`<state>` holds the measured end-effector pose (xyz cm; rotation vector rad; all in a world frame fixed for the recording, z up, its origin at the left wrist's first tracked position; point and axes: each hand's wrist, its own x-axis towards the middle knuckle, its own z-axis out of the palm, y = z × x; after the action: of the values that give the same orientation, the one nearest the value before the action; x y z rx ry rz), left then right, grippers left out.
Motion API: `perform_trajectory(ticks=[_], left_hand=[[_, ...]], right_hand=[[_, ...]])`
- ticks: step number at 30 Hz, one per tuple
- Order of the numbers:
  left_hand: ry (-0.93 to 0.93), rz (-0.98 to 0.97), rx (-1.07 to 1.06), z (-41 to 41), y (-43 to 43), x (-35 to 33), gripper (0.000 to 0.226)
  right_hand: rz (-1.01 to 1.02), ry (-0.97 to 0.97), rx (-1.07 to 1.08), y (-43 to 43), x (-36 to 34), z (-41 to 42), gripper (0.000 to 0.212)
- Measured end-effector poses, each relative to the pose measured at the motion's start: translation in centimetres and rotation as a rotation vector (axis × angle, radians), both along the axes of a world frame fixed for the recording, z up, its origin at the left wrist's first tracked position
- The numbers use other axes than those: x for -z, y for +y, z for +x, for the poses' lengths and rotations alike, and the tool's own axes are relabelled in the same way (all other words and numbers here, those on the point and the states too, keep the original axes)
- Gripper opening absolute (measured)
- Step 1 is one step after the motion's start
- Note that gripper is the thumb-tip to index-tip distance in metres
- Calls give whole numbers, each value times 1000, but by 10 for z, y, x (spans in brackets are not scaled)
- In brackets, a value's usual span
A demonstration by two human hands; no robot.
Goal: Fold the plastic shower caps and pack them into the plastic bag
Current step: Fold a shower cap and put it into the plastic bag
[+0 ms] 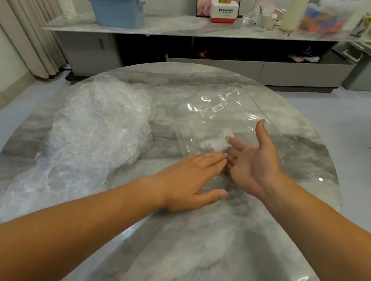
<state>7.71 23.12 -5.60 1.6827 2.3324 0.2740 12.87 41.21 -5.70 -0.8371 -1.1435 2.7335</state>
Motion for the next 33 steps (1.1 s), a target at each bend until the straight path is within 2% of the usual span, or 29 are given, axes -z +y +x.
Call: perform_trajectory(ticks=[3, 9, 13, 16, 19, 22, 25, 27, 33], left_hand=[[-24, 69, 11, -4, 0, 1, 75], [-17, 63, -4, -9, -2, 3, 74], [-8, 42, -17, -9, -4, 4, 77], [-17, -39, -46, -9, -6, 3, 73], [-40, -102, -53, -5, -8, 1, 69], [-46, -105, -44, 1, -15, -1, 68], [-46, -92, -68, 6, -31, -7, 70], [-31, -94, -114, 8, -44, -13, 70], [-36, -106, -375, 14, -129, -40, 63]], right_hand=[[-65, 29, 85, -11, 2, -15, 105], [46, 35, 255, -23, 2, -18, 68], [61, -2, 238, -17, -3, -3, 69], [174, -85, 248, -15, -7, 7, 77], [287, -190, 231, -15, -13, 22, 73], [374, -275, 223, -15, -20, 43, 61], [486, -331, 233, -18, -27, 62, 36], [562, -350, 193, -22, -32, 69, 23], [811, -254, -178, -80, -50, 70, 30]])
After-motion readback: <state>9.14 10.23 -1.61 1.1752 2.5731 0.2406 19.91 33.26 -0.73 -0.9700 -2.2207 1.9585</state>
